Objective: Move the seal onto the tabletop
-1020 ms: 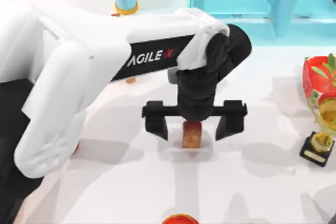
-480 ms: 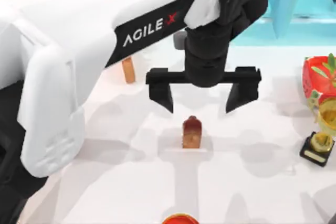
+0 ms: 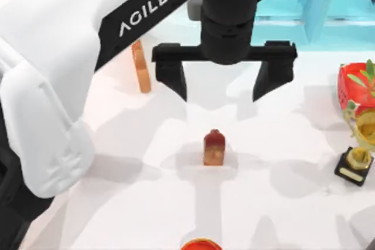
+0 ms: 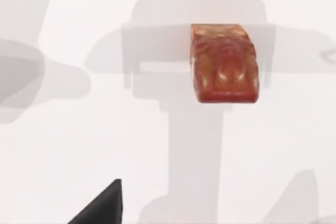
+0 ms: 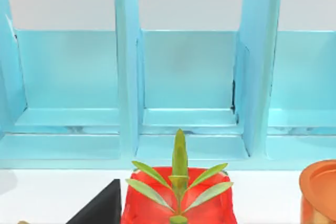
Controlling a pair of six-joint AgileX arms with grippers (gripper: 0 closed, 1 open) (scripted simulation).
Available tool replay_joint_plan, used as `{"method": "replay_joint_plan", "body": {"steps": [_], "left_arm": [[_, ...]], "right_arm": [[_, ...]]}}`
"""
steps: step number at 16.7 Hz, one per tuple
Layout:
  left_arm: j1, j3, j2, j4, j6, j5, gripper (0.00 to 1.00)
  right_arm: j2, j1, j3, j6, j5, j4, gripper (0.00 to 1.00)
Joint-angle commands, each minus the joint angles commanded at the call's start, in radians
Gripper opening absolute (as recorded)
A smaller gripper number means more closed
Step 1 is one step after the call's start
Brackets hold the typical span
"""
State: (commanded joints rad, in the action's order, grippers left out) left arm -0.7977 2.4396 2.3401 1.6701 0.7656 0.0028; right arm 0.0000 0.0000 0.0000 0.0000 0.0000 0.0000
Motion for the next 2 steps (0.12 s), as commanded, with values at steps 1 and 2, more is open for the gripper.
{"method": "replay_joint_plan", "body": {"steps": [1, 2], "left_arm": [[0.001, 0.005, -0.002, 0.005, -0.001, 0.000, 1.00], [0.001, 0.005, -0.002, 0.005, -0.001, 0.000, 1.00]], "right_arm": [[0.000, 0.000, 0.000, 0.000, 0.000, 0.000, 1.00], [0.000, 0.000, 0.000, 0.000, 0.000, 0.000, 1.00]]}}
